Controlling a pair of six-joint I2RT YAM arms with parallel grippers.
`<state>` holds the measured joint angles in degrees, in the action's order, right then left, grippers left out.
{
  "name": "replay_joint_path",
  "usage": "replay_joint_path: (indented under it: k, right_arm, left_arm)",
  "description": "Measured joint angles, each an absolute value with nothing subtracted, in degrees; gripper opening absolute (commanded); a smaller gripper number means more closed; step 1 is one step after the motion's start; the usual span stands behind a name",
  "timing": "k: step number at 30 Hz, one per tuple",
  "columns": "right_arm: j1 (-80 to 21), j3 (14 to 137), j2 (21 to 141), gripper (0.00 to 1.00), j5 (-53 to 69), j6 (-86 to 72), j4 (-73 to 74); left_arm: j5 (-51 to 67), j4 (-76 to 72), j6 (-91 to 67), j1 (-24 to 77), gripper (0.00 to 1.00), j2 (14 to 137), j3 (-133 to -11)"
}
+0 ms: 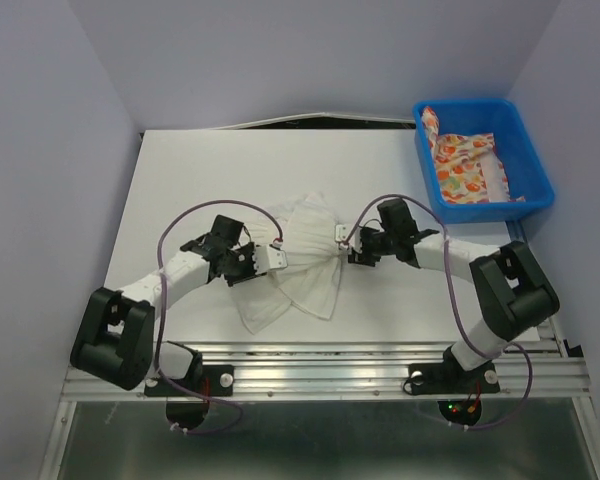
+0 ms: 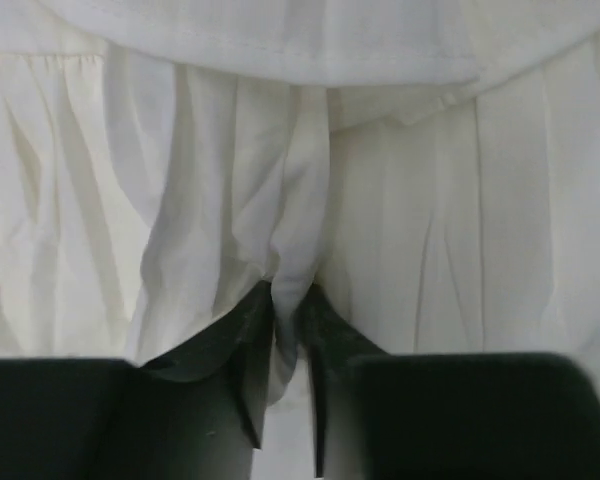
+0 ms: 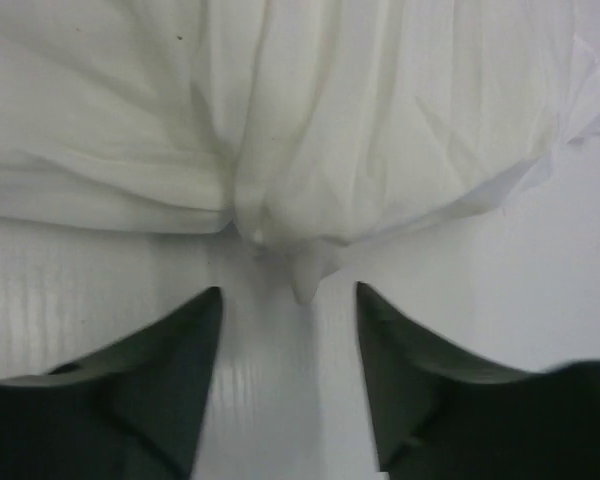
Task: Fold and stack the skirts
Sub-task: Fold the skirt
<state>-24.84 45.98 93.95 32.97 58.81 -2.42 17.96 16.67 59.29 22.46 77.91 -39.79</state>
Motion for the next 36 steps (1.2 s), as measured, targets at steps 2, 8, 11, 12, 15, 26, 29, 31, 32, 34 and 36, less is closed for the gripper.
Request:
replay_joint_path:
  k: [2, 8, 11, 12, 15, 26, 29, 31, 32, 34, 36]
  right_arm:
    - [-24.82, 45.89, 90.39, 0.86, 33.26, 59.48, 1.56]
    - [-24.62, 54.61, 79.59, 0.84, 31.44, 51.07, 8.43]
    - [-24.14, 63.53, 82.13, 0.75, 31.07, 46.35, 8.88]
    - [-23.99, 66.85, 83.74, 0.73, 30.96, 44.8, 9.67]
    - [-23.97, 80.36, 94.63, 0.65, 32.49, 39.9, 10.79]
    - [-26.89, 97.47, 127.63, 0.58, 33.78, 31.22, 22.46]
    - [-27.75, 97.3, 128.25, 0.56, 32.97, 31.48, 24.21]
    - [-28.1, 94.11, 126.45, 0.56, 32.14, 31.94, 24.01]
    - [-28.18, 92.23, 125.08, 0.55, 31.46, 32.01, 24.21]
    - [-28.21, 86.96, 121.23, 0.55, 30.44, 32.03, 24.91]
    - [-28.21, 82.28, 117.8, 0.56, 30.11, 31.27, 25.85]
  left_arm:
    - [18.48, 17.87, 59.9, 22.39, 0.62, 74.26, -38.74]
    - [22.39, 22.02, 55.99, 21.28, 0.65, 59.57, -39.97]
    - [24.34, 23.22, 51.99, 19.84, 0.61, 57.25, -43.2]
    - [24.62, 23.0, 50.3, 19.22, 0.59, 57.39, -43.99]
    - [25.12, 22.5, 44.27, 17.85, 0.49, 61.25, -46.3]
    - [24.01, 23.88, 34.79, 16.19, 0.09, 87.44, -50.52]
    - [22.39, 24.34, 34.83, 15.64, 0.05, 92.18, -51.88]
    - [20.25, 24.6, 35.05, 15.11, 0.04, 94.35, -54.57]
    - [19.66, 24.58, 35.03, 14.72, 0.04, 96.23, -56.86]
    - [18.28, 24.67, 34.98, 14.15, 0.04, 101.47, -63.31]
    - [17.47, 23.77, 34.79, 14.04, 0.06, 105.95, -68.9]
